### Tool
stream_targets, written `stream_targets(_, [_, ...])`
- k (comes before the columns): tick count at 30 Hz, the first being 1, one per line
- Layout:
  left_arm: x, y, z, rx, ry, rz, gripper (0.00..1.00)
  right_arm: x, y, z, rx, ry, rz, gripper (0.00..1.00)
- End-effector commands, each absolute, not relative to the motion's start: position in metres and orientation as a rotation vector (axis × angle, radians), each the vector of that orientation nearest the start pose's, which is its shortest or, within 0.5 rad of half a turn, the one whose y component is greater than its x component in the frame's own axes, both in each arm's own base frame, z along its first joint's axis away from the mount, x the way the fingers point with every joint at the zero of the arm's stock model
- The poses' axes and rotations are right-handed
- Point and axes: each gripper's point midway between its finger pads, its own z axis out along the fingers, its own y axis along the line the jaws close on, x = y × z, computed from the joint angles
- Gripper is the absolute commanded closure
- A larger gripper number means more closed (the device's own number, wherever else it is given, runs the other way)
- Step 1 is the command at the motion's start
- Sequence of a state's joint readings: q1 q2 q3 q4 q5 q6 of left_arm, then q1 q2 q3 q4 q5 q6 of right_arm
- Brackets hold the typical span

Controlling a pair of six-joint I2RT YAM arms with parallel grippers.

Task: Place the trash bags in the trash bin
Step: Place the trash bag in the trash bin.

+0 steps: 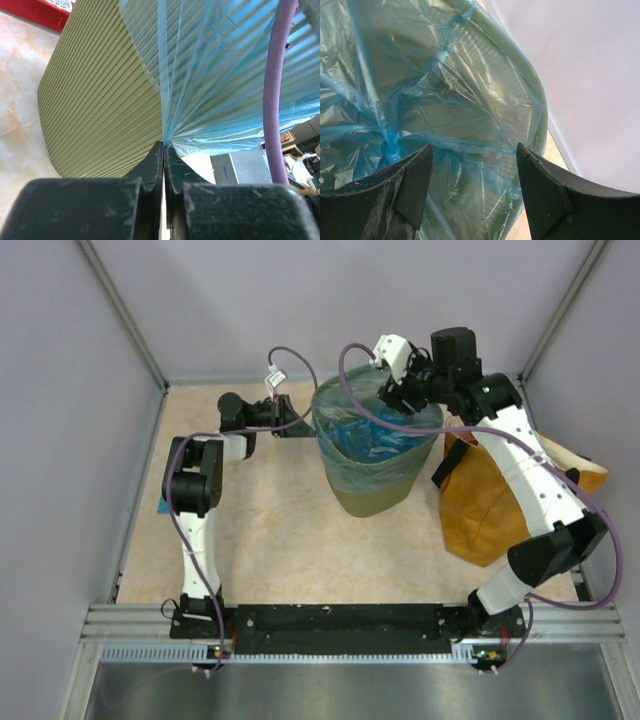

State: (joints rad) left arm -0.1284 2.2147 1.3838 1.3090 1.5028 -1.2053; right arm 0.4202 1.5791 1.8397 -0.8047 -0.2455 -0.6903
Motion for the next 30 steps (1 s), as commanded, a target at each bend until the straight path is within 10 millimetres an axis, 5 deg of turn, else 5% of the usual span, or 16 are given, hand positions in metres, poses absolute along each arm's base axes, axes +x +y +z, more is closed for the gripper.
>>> stream_targets(1, [0.387,-0.223,0.19,1.233,1.464,-1.558,1.0,0.407,0.184,0.36,-1.131,1.694,0.046,0.33])
stream_targets(19, [0.385,-0.235,0.166,0.887,1.632,-1.777,1.0,0.399,0.17,0.364,-1.033,1.738,0.093,0.33])
stream_targets(30, [0.387,-0.239,0.151,0.86,1.652,-1.802,1.0,0.404,0.137,0.374,-0.848,1.798,0.223,0.32])
